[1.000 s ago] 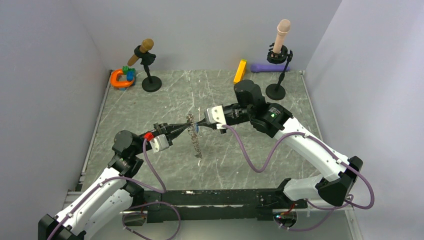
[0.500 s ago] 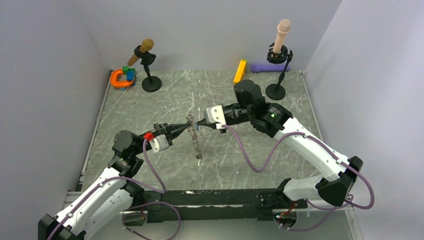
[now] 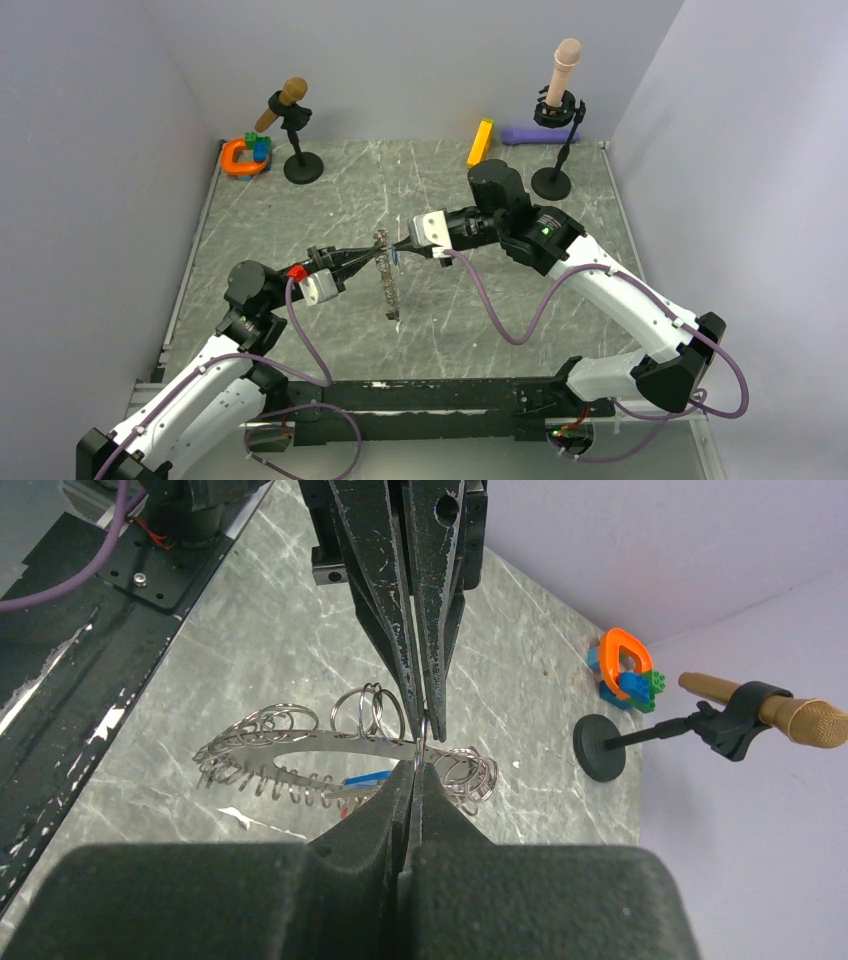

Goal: Put the keys on the keyring

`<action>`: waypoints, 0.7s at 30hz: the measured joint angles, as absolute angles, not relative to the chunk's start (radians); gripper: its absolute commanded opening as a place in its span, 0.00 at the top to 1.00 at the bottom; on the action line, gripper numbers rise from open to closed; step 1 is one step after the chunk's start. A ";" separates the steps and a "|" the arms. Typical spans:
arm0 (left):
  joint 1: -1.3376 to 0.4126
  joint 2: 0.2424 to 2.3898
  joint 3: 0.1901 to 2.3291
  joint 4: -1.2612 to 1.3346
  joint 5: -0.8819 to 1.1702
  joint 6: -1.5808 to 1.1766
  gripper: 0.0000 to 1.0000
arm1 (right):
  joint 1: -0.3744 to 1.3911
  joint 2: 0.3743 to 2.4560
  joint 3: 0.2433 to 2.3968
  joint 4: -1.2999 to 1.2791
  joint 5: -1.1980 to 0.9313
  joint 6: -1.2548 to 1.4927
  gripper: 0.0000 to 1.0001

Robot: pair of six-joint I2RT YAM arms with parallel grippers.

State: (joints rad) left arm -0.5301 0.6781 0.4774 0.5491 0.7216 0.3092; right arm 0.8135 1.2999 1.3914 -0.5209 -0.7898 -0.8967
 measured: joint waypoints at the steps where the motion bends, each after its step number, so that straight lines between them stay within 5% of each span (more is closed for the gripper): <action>1: -0.530 0.678 0.477 0.549 0.722 0.309 1.00 | 0.813 1.300 1.391 -0.521 -0.790 -0.897 1.00; 21: -0.530 0.685 0.477 0.562 0.721 0.285 1.00 | 0.814 1.300 1.391 -0.519 -0.794 -0.889 1.00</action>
State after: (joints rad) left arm -0.5297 0.6849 0.4774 0.5617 0.7212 0.2848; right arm 0.8143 1.2999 1.3914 -0.5190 -0.7937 -0.8894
